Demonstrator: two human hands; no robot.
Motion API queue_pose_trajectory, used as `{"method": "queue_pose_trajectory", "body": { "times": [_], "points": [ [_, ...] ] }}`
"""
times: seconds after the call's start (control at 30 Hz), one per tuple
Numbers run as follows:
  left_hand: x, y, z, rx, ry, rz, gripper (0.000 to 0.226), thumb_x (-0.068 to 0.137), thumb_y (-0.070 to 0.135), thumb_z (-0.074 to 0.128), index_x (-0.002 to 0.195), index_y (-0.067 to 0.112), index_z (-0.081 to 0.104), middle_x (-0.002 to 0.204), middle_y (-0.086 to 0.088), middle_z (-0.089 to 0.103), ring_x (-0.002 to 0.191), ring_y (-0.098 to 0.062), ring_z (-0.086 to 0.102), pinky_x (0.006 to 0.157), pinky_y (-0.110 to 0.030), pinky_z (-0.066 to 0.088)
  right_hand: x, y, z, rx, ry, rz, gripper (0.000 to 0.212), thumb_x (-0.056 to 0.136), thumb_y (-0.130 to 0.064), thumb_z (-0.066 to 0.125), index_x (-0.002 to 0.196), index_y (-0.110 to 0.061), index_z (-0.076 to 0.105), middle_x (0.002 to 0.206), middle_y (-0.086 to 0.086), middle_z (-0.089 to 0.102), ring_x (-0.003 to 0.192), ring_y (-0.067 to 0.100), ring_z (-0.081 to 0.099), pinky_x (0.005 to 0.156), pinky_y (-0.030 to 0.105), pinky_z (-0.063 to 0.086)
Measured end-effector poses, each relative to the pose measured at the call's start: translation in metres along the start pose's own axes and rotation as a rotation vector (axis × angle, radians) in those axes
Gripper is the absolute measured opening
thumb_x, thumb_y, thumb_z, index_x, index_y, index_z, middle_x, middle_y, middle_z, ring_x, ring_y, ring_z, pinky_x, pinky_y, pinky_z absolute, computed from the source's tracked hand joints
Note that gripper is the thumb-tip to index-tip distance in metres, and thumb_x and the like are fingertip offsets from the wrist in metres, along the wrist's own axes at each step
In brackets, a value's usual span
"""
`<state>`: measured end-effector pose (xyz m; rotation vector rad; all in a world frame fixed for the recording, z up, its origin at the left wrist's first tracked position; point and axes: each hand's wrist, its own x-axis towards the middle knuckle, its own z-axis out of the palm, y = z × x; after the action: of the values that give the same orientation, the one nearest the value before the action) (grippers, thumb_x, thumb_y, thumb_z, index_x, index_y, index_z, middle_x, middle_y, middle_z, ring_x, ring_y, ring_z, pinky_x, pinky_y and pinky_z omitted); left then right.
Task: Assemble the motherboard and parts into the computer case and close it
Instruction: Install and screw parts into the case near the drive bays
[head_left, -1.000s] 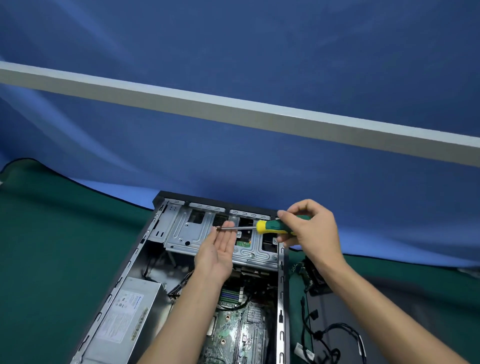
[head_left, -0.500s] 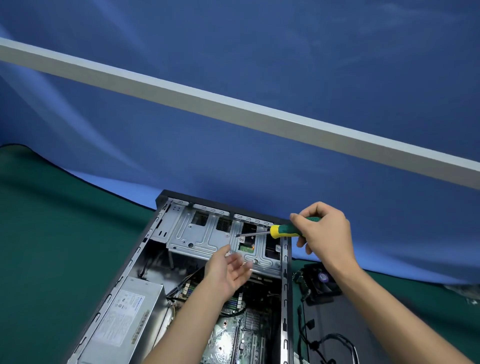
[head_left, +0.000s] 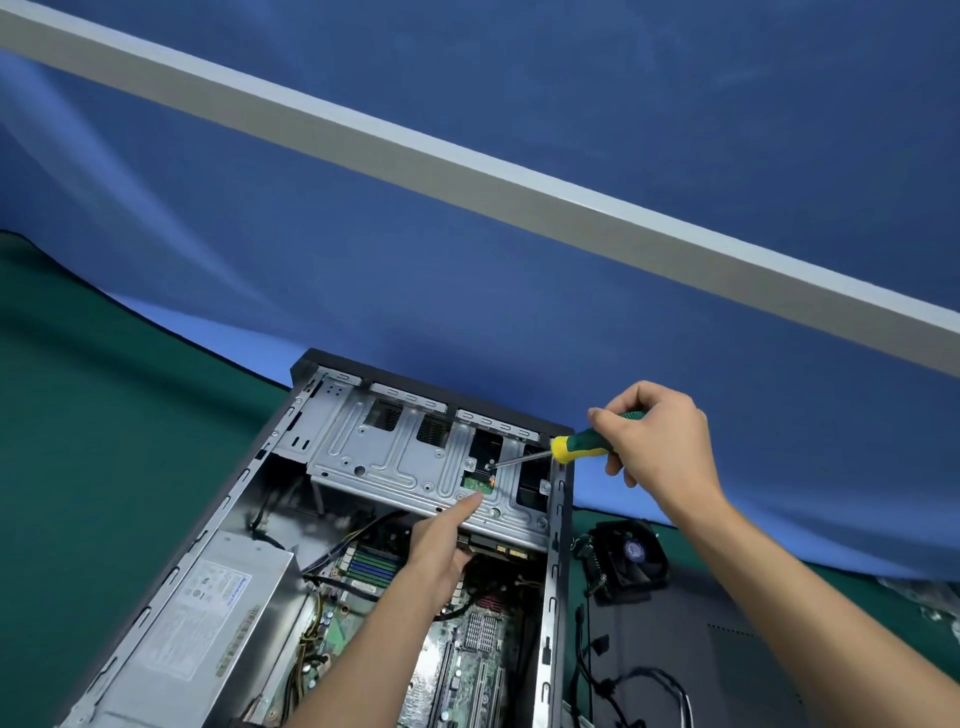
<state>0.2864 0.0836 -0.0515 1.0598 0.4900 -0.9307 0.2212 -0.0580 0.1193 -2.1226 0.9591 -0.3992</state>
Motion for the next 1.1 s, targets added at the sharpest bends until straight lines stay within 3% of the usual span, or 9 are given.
{"method": "queue_pose_trajectory", "body": {
  "times": [0.2,0.53,0.73,0.97,1.1],
  "points": [
    [0.003,-0.002,-0.002,0.013,0.008,0.001,0.063,0.078,0.02,0.076,0.131,0.001,0.048,0.144,-0.018,0.041,0.13,-0.036,0.042,0.11,-0.048,0.034,0.016,-0.005,0.013,-0.024,-0.052,-0.018,0.015,0.084,-0.016,0.065,0.073,-0.007,0.059,0.054,0.008,0.062,0.028,0.008,0.045,0.033,0.019,0.035],
    [0.015,-0.008,-0.008,0.044,-0.043,0.031,0.077,0.075,0.028,0.078,0.137,0.002,0.041,0.148,-0.017,0.036,0.134,-0.034,0.036,0.112,-0.046,0.03,0.025,-0.008,0.026,-0.092,-0.093,-0.026,0.014,0.084,-0.017,0.064,0.075,-0.007,0.06,0.06,0.01,0.064,0.032,0.013,0.043,0.038,0.023,0.039],
    [0.018,-0.01,-0.01,0.055,-0.063,0.039,0.076,0.077,0.03,0.076,0.138,0.002,0.04,0.148,-0.015,0.035,0.135,-0.033,0.036,0.113,-0.043,0.029,0.029,-0.012,0.029,-0.148,-0.108,-0.064,0.014,0.084,-0.016,0.063,0.072,-0.009,0.059,0.057,0.007,0.061,0.029,0.008,0.043,0.035,0.019,0.037],
    [0.021,-0.01,-0.012,0.07,-0.056,0.048,0.072,0.08,0.029,0.075,0.138,0.001,0.042,0.146,-0.017,0.038,0.136,-0.032,0.035,0.113,-0.043,0.03,0.032,-0.03,0.037,-0.275,-0.124,-0.158,0.012,0.08,-0.016,0.062,0.068,-0.016,0.058,0.058,-0.001,0.062,0.048,0.02,0.062,0.047,0.029,0.048],
    [0.021,-0.012,-0.012,0.08,-0.041,0.047,0.077,0.074,0.033,0.079,0.134,-0.002,0.045,0.137,-0.023,0.047,0.122,-0.038,0.05,0.106,-0.047,0.039,0.035,-0.043,0.044,-0.378,-0.187,-0.209,0.012,0.08,-0.018,0.061,0.069,-0.017,0.057,0.063,0.001,0.064,0.058,0.023,0.064,0.051,0.029,0.05]
  ]
}}
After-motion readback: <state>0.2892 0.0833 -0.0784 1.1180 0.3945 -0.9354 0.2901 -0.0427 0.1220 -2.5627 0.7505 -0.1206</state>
